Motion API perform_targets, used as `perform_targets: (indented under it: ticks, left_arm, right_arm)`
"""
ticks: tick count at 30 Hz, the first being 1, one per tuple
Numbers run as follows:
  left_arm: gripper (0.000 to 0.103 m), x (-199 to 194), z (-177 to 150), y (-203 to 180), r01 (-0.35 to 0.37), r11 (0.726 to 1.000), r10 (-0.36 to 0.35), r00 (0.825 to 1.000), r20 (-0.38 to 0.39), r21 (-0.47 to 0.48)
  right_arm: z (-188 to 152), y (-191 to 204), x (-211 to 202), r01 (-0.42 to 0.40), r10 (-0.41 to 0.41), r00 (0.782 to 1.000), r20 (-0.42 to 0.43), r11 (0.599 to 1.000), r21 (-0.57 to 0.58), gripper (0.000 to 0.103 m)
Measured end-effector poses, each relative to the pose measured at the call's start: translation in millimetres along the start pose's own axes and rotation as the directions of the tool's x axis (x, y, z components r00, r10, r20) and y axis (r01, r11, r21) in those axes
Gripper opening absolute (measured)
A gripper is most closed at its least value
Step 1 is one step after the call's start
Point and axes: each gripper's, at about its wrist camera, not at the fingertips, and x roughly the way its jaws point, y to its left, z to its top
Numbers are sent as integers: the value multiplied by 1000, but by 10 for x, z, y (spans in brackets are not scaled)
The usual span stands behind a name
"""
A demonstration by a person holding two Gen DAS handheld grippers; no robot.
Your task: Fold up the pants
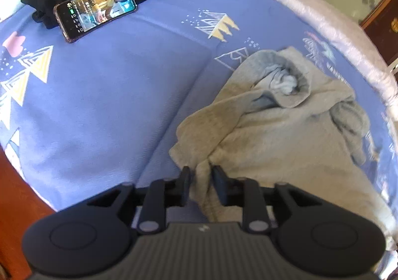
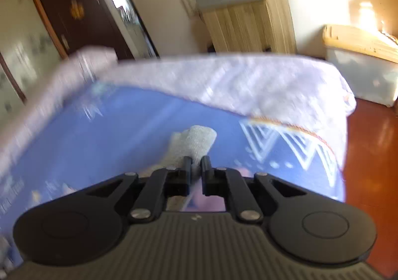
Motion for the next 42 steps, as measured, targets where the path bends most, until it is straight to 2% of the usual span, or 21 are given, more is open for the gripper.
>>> perform_targets:
  ticks: [2, 4, 6, 10, 12, 14, 17, 19, 21, 22, 23, 25, 26, 27, 28, 29, 30, 33, 36, 38, 42]
  left_arm:
    - [40, -105, 18, 36, -17, 1000, 17, 999, 32, 7]
    - [42, -281, 65, 71, -34, 999, 33, 994, 103, 6]
    - [42, -397, 169, 36, -26, 999, 23, 988, 155, 18]
    - [51, -286, 515, -452, 12, 989, -41, 980, 193, 149]
    - [55, -55, 670, -818, 52, 972, -92, 982, 167, 230]
    - [55, 256, 793, -1124, 60, 959, -102, 985, 139, 278]
    - [56, 782, 1052, -1437, 78, 965, -100, 992, 79, 252]
    - [56, 1061, 1206, -1512, 101, 977, -110, 993, 39, 187]
    - [53, 1252, 1310, -1527, 139, 984, -140, 990, 5, 115]
    - [41, 1321, 1323, -1536, 155, 984, -155, 988, -11, 86]
    - [13, 1385, 1338, -1540, 168, 983, -167, 986, -31, 67]
    - [6, 1449, 1365, -1527, 171, 985, -168, 984, -58, 37]
    - [6, 1433, 1385, -1501, 172, 985, -170, 984, -52, 25]
    - [6, 1351, 1411, -1457, 179, 984, -178, 984, -29, 22]
    - [6, 1266, 1458, -1411, 184, 983, -184, 983, -1, 20]
    - [6, 1143, 1505, -1348, 188, 982, -188, 982, 33, 16]
    - [6, 987, 1557, -1252, 193, 981, -193, 979, 71, 6]
    - [6, 575, 1686, -931, 210, 977, -201, 968, 153, -44]
    - [6, 252, 1718, -659, 237, 969, -218, 954, 205, -68]
    - [5, 105, 1645, -515, 239, 969, -218, 950, 223, -70]
    - [5, 18, 1365, -282, 275, 956, -248, 945, 213, -106]
  right_arm:
    - [20, -109, 29, 49, -47, 997, -54, 998, 31, 19]
    - [60, -252, -136, 49, -52, 999, 16, 992, 120, 31]
    - [97, -294, -283, 23, -34, 998, 58, 984, 177, 31]
    - [123, 205, -317, -193, 198, 980, -26, 972, 131, 31]
    - [47, 644, -269, -343, 352, 927, -128, 935, 91, 33]
    - [-131, 1196, -207, -488, 482, 835, -266, 872, 47, 35]
    - [-541, 1974, -78, -626, 573, 687, -447, 779, 36, 40]
    - [-835, 2421, 66, -664, 575, 614, -540, 747, 40, 41]
    - [-1092, 2806, 229, -672, 541, 591, -599, 740, 6, 45]
    - [-1213, 2972, 330, -670, 518, 584, -625, 742, -11, 46]
    - [-1341, 3120, 443, -669, 501, 564, -656, 743, -7, 46]
    - [-1550, 3292, 612, -644, 465, 530, -709, 764, 19, 40]
    - [-1608, 3348, 589, -642, 465, 534, -706, 766, 18, 21]
    - [-1641, 3361, 574, -656, 463, 532, -709, 755, 1, 12]
    - [-1583, 3383, 540, -662, 462, 538, -705, 749, -14, 12]
    - [-1486, 3379, 516, -663, 473, 563, -677, 748, -28, 12]
    - [-1345, 3357, 480, -667, 490, 600, -633, 743, -56, 11]
    - [-771, 3152, 364, -613, 500, 755, -425, 767, -187, 11]
    - [-85, 2666, 245, -497, 463, 866, -192, 841, -215, 11]
    - [240, 2320, 156, -414, 409, 910, -72, 882, -227, 11]
    - [431, 1705, 74, -224, 246, 967, 60, 942, -251, 13]
